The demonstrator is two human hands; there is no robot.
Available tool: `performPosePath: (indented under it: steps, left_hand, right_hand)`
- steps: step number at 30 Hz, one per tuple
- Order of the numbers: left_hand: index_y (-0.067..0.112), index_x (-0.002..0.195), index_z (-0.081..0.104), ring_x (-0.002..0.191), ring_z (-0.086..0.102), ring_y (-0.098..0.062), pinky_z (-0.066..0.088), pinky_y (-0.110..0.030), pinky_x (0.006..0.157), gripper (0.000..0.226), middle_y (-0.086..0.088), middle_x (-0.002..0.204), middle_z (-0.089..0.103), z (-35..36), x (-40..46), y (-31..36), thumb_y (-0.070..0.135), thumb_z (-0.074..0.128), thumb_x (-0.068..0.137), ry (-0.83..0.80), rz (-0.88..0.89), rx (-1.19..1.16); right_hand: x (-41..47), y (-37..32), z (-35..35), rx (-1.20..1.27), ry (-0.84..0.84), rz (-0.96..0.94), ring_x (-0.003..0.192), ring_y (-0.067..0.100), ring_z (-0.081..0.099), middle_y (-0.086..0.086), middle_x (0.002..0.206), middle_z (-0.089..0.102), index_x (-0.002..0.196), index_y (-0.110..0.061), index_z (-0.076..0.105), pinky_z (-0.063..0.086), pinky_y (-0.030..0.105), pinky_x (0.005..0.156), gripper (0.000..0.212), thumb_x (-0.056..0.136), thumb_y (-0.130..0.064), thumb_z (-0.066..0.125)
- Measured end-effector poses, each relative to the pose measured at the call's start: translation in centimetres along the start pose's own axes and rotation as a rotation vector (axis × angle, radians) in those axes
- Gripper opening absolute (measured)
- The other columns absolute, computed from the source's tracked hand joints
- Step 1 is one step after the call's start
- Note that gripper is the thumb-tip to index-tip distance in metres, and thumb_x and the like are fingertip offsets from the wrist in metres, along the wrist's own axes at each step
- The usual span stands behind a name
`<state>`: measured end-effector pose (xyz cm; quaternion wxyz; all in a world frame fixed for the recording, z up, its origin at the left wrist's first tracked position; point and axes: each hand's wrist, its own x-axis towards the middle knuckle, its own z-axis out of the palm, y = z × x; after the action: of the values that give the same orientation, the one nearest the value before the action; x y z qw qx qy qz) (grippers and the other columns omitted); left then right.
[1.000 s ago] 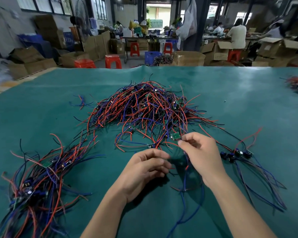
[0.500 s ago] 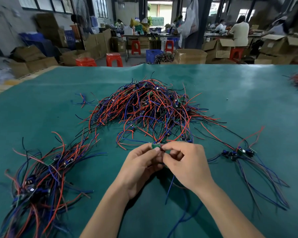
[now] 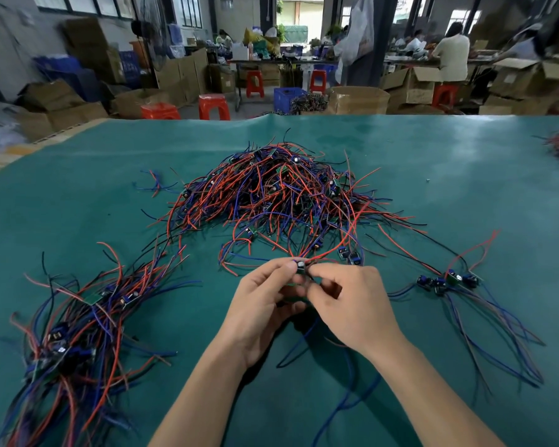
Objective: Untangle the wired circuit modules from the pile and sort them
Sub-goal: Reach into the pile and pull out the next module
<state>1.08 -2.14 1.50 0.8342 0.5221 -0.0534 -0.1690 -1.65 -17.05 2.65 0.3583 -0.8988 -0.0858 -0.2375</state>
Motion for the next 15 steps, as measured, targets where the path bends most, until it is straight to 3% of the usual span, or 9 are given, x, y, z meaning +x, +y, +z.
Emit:
performPosePath:
  steps: [3,7,9,12,15]
  left_hand:
    - [0.011,0.108,0.074,0.083,0.062,-0.019,0.050,-0.029,0.076,0.020,-0.013,0.095,0.067,-0.24,0.02,0.14,0.014,0.060,0.093,-0.016,0.003,0.005]
    - [0.016,0.102,0.076,0.076,0.064,-0.011,0.051,-0.022,0.071,0.024,-0.006,0.091,0.069,-0.30,-0.14,0.36,0.016,0.071,0.079,-0.036,0.037,-0.008]
    - [0.016,0.101,0.076,0.077,0.064,-0.010,0.052,-0.019,0.069,0.024,-0.004,0.091,0.068,-0.28,-0.16,0.35,0.008,0.070,0.079,-0.045,0.054,-0.011]
    - [0.015,0.099,0.075,0.078,0.066,-0.011,0.053,-0.019,0.069,0.030,0.000,0.087,0.066,-0.30,-0.17,0.32,0.004,0.072,0.071,-0.060,0.067,-0.027]
    - [0.014,0.096,0.073,0.078,0.068,-0.014,0.053,-0.019,0.068,0.032,-0.001,0.087,0.067,-0.29,-0.24,0.36,-0.003,0.074,0.068,-0.092,0.070,-0.035]
  right_hand:
    - [0.04,-0.02,-0.01,0.110,0.022,0.037,0.050,0.014,0.045,-0.005,0.059,0.057,0.076,-0.022,0.071,0.042,0.029,0.054,0.020,0.083,-0.039,0.061]
    - [0.29,0.24,-0.12,0.266,0.033,0.117,0.050,0.005,0.045,-0.018,0.059,0.060,0.074,-0.029,0.076,0.033,0.015,0.052,0.015,0.086,-0.037,0.070]
    - [0.39,0.53,-0.28,0.287,0.081,0.143,0.057,0.004,0.054,-0.020,0.064,0.065,0.077,-0.029,0.079,0.039,0.015,0.058,0.010,0.087,-0.030,0.078]
    - [0.47,0.73,-0.43,0.337,0.110,0.167,0.073,0.011,0.069,-0.011,0.079,0.075,0.083,-0.024,0.083,0.052,0.026,0.071,0.007,0.084,-0.018,0.083]
    - [0.44,0.74,-0.35,0.408,0.083,0.187,0.076,0.012,0.070,-0.007,0.081,0.076,0.084,-0.023,0.083,0.052,0.028,0.074,0.007,0.084,-0.016,0.082]
